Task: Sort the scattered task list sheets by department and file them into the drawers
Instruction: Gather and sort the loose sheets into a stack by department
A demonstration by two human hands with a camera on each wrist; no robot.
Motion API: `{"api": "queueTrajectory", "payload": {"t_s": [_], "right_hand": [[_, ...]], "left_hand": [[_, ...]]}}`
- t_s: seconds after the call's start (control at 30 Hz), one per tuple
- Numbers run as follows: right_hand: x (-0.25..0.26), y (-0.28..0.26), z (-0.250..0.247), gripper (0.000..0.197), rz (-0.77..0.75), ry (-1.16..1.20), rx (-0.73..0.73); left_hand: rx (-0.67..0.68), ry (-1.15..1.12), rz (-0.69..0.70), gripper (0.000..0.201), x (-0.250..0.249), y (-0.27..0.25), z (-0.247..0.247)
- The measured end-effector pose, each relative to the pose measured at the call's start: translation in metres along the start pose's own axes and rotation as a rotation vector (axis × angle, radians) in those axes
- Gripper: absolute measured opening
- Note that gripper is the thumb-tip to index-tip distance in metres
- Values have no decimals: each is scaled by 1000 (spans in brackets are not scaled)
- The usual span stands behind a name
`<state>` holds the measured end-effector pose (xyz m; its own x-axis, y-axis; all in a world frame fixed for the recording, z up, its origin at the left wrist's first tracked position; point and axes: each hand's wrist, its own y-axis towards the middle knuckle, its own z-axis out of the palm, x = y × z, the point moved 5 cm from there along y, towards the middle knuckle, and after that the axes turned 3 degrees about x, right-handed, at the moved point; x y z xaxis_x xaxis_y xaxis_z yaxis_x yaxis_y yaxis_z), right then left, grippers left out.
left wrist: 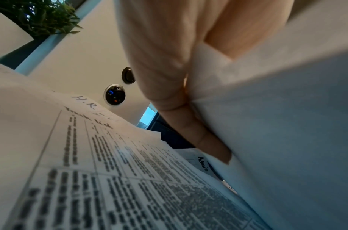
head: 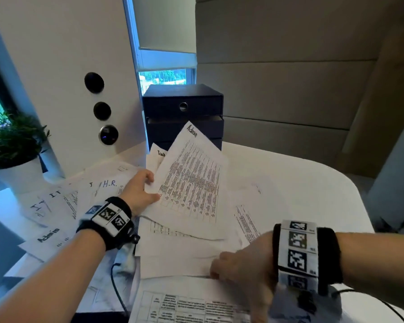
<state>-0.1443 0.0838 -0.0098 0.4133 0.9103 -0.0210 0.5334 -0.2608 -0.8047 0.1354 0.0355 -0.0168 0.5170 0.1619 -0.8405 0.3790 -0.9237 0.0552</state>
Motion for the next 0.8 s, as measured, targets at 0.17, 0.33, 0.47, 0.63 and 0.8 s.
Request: {"api": "queueTrajectory", "payload": {"t_s": [0.17, 0.33, 0.47, 0.63, 0.8], "right_hand": [[3, 10, 19, 94, -28, -10, -201], [-1, 5, 8, 40, -77, -33, -294], [-22, -16, -57, 14, 43, -96, -595], [-54, -27, -144, 26, 262, -82, -1039], [-59, -14, -182, 43, 354, -202, -1114]], "left_hand": [[-71, 65, 62, 32, -17, -12, 3], [-74, 22, 60, 34, -21, -22, -1], [-67, 29, 107, 37, -29, -28, -2], [21, -41, 76, 24, -44, -36, 3], [173, -321, -65, 75, -47, -43, 8]]}}
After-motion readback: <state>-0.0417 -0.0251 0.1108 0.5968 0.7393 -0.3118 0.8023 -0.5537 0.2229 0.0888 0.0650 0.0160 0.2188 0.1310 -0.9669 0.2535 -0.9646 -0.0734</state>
